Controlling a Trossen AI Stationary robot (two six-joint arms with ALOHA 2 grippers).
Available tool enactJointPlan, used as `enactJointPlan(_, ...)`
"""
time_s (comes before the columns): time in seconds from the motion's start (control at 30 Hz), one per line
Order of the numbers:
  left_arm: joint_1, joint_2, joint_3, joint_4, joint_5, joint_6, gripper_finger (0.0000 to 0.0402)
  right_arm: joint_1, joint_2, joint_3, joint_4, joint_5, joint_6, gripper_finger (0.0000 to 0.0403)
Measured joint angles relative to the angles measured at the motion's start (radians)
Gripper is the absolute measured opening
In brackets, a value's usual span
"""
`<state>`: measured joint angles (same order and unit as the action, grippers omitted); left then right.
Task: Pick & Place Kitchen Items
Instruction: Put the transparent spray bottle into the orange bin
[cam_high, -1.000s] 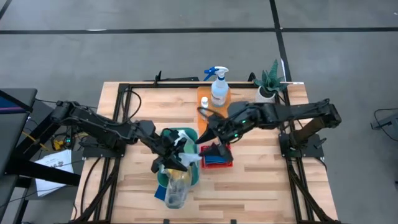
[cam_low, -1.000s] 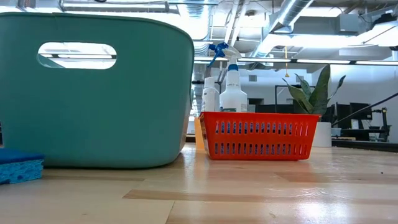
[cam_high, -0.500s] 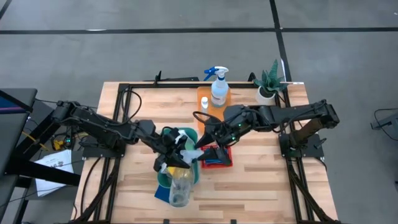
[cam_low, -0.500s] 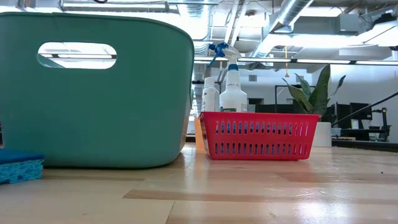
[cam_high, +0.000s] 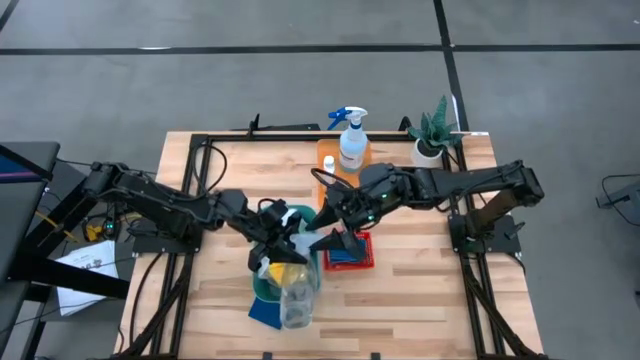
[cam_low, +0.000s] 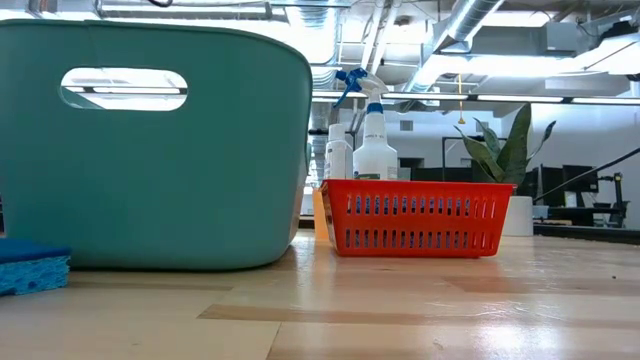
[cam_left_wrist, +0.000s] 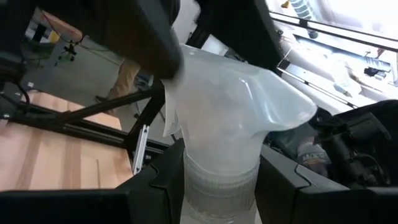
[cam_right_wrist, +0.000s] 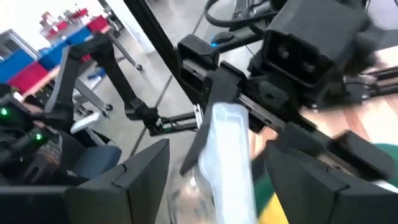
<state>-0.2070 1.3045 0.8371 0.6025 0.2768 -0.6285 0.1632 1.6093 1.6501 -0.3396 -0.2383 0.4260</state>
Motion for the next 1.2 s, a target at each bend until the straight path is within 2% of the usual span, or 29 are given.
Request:
enactJointPlan(0.27,0.007,0.000,0.000,-0.015,0.000,0.003,0.0134,-0.003,0.055,-0.002,0.027,-0.031,0.028,0.0255)
enactJointPlan(0.9,0.007,0.000,-0.001,-0.042,-0.032,0.019,0.0134,-0.002,0.056,-0.002,0.041,-0.050,0.046,0.0251)
enactJointPlan(1.03,0.007,0.000,-0.001,-0.043,-0.032,0.018,0.0134,-0.002,0.056,-0.002,0.034,-0.045,0.046,0.0219)
enactJointPlan(1.2,0.006,0.000,-0.001,-0.038,-0.034,0.013,0.0134,-0.003,0.060,-0.002,0.027,-0.040,0.052,0.0147)
